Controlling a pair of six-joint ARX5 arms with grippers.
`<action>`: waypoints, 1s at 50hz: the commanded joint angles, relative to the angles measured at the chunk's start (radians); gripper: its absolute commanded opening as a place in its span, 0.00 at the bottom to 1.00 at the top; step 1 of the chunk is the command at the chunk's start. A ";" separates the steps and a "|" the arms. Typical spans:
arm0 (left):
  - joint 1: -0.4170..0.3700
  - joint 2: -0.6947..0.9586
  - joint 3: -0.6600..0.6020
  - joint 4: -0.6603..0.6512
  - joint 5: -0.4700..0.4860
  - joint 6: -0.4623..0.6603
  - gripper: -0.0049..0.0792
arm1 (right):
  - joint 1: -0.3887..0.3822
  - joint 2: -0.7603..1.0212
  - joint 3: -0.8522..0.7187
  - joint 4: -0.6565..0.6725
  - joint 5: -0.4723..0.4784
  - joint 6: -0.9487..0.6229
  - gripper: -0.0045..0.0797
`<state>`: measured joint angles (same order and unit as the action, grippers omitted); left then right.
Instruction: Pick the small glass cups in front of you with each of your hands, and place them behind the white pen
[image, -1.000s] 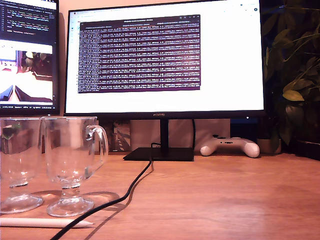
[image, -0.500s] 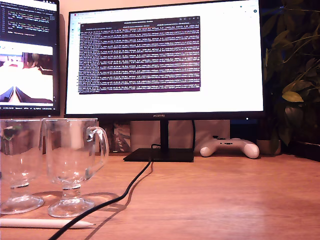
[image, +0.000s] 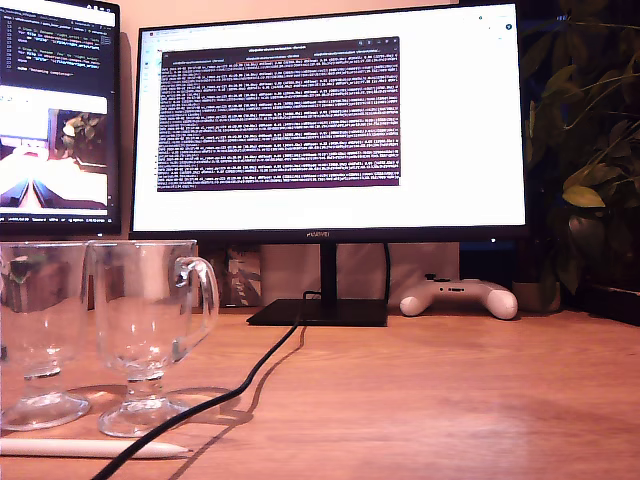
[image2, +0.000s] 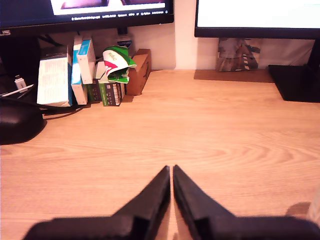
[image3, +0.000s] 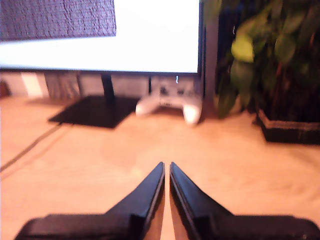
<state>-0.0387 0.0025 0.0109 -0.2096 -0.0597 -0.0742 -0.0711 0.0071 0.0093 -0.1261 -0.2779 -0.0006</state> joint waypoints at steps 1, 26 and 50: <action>-0.002 -0.015 -0.023 -0.023 0.000 -0.004 0.04 | 0.001 -0.006 -0.005 -0.009 0.000 0.001 0.04; 0.000 -0.015 -0.023 -0.025 -0.076 -0.004 0.04 | -0.001 -0.005 -0.001 -0.041 0.208 0.026 0.05; -0.001 -0.015 -0.023 -0.025 -0.070 -0.005 0.04 | -0.001 -0.005 -0.001 -0.043 0.254 0.003 0.05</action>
<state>-0.0387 -0.0040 0.0132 -0.2123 -0.1291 -0.0750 -0.0711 0.0074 0.0093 -0.1749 -0.0227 0.0025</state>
